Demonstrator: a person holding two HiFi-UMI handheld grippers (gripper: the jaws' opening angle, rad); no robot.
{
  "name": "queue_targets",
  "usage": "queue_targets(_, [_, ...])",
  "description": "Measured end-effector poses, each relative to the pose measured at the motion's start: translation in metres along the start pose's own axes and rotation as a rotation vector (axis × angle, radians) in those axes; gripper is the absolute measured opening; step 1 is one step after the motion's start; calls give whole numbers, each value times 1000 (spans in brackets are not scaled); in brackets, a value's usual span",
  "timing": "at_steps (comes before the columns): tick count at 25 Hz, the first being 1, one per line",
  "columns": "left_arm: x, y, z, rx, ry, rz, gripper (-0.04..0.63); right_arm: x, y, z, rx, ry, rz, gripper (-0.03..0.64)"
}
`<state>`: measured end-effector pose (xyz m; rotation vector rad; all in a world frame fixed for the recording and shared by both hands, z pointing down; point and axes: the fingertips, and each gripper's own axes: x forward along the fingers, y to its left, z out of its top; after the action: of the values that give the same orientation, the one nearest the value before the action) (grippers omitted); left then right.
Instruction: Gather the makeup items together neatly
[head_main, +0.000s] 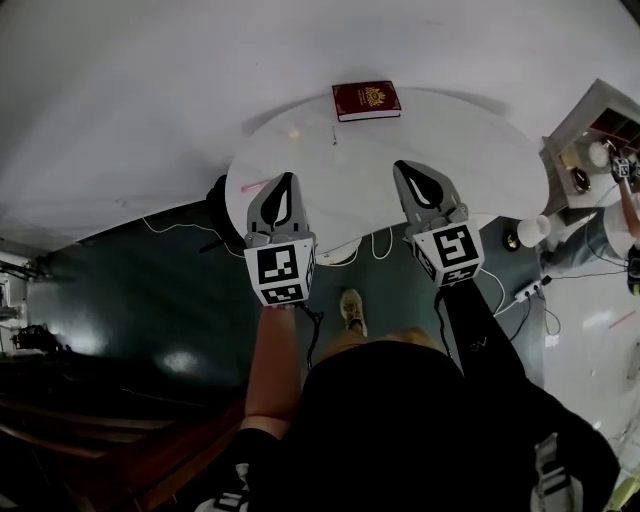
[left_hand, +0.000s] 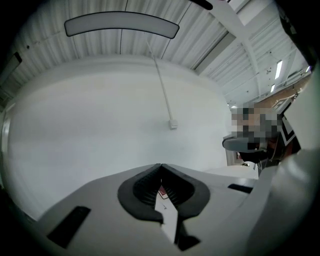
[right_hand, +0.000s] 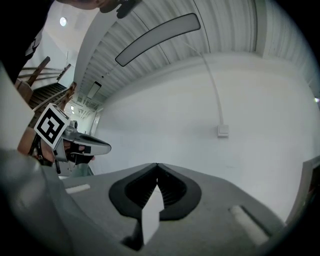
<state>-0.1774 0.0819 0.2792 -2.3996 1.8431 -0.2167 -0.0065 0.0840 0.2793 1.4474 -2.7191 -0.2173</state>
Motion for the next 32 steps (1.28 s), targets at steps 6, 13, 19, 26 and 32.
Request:
queue_targets(6, [45,40,-11,-15,18,-18,9,53,-4,-7,2,23,-14,5])
queue_targets(13, [80,67,-26,-23,39,-44,11,99,-6,-19,21,43,-27,5])
queue_targets(19, [103,79,-33,-12,44,-55,11,124,-8,-29,35,41,-21,5])
queue_targets(26, [120,86,-42,-6,58,-46,9,143,-16,-37,46,37,-13,5])
queue_targets(32, [139,86,-39,4,51,-11,11,165,-26,-34,62,8,37,5])
